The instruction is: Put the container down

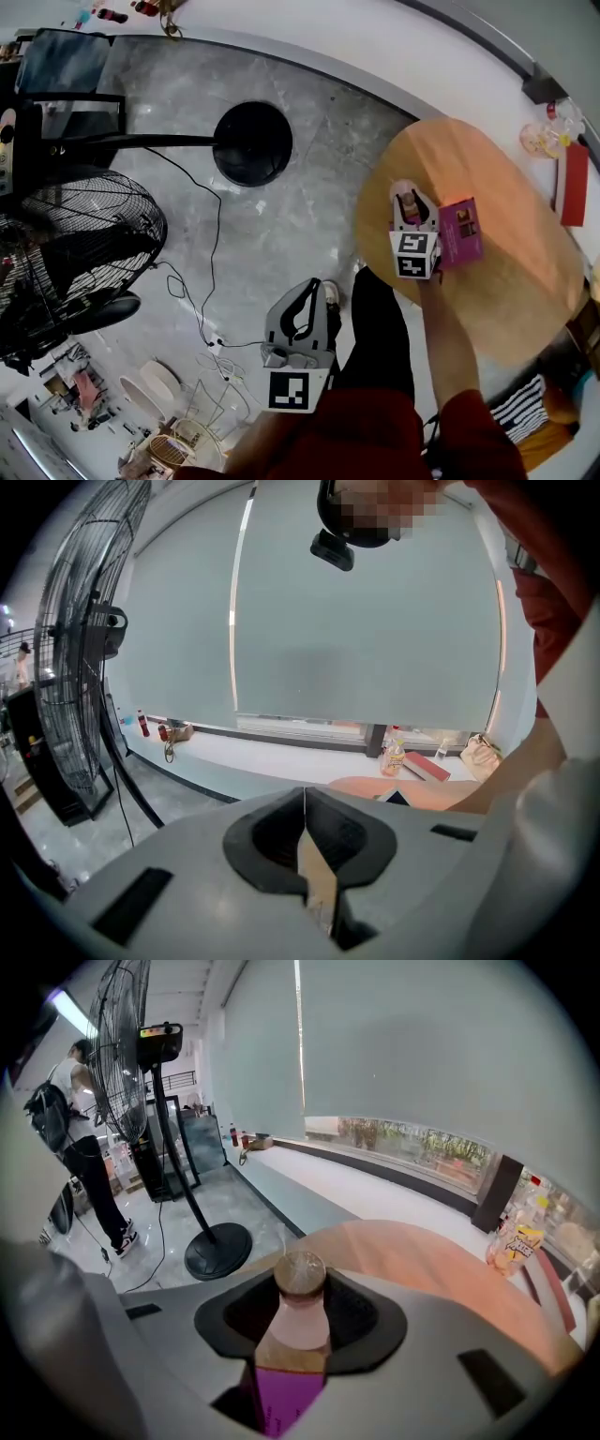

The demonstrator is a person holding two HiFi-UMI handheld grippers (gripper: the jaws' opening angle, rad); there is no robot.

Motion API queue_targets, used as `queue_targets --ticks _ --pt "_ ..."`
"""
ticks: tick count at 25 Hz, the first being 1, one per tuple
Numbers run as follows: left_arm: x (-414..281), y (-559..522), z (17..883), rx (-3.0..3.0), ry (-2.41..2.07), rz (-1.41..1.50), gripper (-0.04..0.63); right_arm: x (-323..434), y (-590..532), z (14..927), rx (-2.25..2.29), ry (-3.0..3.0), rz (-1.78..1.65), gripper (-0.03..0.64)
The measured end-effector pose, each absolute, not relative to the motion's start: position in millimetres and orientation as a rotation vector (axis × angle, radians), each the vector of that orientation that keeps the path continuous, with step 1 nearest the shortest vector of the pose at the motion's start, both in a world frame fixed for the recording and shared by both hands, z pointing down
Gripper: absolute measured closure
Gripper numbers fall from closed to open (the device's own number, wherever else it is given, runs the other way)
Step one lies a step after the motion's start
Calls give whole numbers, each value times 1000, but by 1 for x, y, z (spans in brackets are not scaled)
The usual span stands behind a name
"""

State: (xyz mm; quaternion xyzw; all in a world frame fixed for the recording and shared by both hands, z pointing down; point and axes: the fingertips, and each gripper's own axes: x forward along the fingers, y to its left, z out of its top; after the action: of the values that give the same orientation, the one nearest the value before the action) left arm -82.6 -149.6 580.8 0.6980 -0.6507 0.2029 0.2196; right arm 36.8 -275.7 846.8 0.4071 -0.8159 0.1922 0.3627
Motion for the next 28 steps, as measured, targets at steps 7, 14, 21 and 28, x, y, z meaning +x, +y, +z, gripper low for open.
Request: queue_targets --ticks 7,14,21,28 --pt "-75 -150 576 1963 -1794 542 586 39 -275 845 1038 -2091 552 426" --pt "-77 -151 561 2021 -1787 495 586 52 -257 827 1065 -2075 581 388" --pt "-90 -154 541 2104 -1770 428 586 62 -221 790 1129 -2062 577 388" --pt "-106 -143 514 2226 -1721 396 586 61 -176 732 1254 -2055 598 390"
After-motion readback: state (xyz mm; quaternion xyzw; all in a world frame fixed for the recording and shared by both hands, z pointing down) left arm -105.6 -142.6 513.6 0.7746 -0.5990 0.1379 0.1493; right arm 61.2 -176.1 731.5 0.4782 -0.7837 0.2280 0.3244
